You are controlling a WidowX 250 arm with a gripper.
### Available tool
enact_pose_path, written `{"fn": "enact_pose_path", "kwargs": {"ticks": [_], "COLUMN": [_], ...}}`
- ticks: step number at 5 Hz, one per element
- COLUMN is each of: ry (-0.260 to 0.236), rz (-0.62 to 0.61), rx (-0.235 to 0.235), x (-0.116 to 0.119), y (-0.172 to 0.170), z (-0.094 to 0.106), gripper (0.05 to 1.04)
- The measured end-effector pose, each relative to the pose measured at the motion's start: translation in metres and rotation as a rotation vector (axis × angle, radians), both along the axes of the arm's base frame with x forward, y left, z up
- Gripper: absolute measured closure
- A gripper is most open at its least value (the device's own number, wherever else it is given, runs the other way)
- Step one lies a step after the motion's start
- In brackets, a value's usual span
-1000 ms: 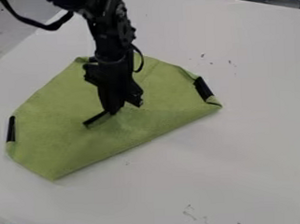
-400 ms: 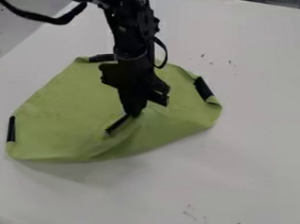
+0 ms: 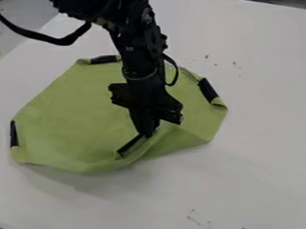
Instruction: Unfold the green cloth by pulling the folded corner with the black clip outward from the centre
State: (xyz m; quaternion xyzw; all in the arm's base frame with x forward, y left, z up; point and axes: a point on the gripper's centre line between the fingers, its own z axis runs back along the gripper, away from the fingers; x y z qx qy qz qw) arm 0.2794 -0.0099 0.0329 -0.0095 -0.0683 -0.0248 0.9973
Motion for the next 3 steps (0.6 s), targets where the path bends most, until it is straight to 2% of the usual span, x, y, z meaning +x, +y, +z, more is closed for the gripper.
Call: {"fn": "enact_pose_path", "kwargs": {"ticks": [1,2,3], "ry": [0.018,0.019,0.044], "rz": [0.034,0.052,0.062], "rx": [-0.016,-0.073,-0.128], "x": [-0.014,-0.029,-0.046], "y": [-0.014,-0.026,-0.043], "z": [0.007,0.016,0.02], "gripper": [0.807,0.526,0.224]}}
